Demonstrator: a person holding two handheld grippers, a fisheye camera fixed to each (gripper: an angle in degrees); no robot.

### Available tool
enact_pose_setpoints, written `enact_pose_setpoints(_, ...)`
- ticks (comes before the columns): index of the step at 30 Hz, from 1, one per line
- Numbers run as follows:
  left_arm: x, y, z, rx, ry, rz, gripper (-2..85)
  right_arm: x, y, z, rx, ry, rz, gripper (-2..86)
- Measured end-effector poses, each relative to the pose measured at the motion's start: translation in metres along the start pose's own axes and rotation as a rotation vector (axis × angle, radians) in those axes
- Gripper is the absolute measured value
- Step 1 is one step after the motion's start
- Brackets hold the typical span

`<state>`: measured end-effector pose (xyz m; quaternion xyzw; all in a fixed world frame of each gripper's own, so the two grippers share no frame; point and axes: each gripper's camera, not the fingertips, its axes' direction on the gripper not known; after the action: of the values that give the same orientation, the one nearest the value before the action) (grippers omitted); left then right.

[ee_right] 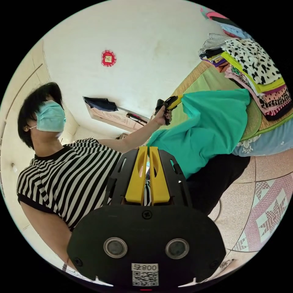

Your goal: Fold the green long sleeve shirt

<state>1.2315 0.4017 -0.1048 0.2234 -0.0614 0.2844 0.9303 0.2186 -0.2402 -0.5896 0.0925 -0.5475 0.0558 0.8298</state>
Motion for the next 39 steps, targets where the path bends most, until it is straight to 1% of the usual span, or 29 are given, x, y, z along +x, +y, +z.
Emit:
enact_pose_setpoints(2, 0.014, 0.020, -0.034, 0.040, 0.040, 0.041, 0.5, -0.012, -0.002, -0.007, 0.016, 0.008, -0.040, 0.5)
enact_pose_setpoints(5, 0.038, 0.060, -0.097, 0.129, 0.087, 0.108, 0.5, -0.033, -0.006, -0.021, 0.059, -0.034, -0.120, 0.5)
enact_pose_setpoints(6, 0.047, 0.079, -0.126, 0.182, 0.111, 0.133, 0.5, -0.046, -0.009, -0.029, 0.075, -0.033, -0.159, 0.5)
enact_pose_setpoints(10, 0.079, 0.155, -0.228, 0.374, 0.177, 0.235, 0.5, -0.091, -0.016, -0.053, 0.138, 0.025, -0.296, 0.4)
enact_pose_setpoints(11, 0.083, 0.166, -0.243, 0.399, 0.184, 0.249, 0.5, -0.106, -0.019, -0.059, 0.156, 0.049, -0.336, 0.4)
enact_pose_setpoints(13, 0.103, 0.214, -0.298, 0.494, 0.210, 0.323, 0.5, -0.128, -0.024, -0.067, 0.173, 0.079, -0.396, 0.4)
enact_pose_setpoints(19, 0.166, 0.337, -0.417, 0.675, 0.176, 0.540, 0.4, -0.202, -0.036, -0.075, 0.222, 0.104, -0.576, 0.3)
enact_pose_setpoints(28, 0.256, 0.501, -0.532, 0.799, 0.068, 0.846, 0.3, -0.304, -0.038, -0.082, 0.307, 0.095, -0.777, 0.4)
enact_pose_setpoints(34, 0.305, 0.596, -0.579, 0.857, -0.040, 1.041, 0.4, -0.374, -0.028, -0.083, 0.335, 0.088, -0.923, 0.3)
enact_pose_setpoints(39, 0.324, 0.655, -0.607, 0.914, -0.112, 1.129, 0.4, -0.420, -0.014, -0.076, 0.354, 0.093, -1.029, 0.4)
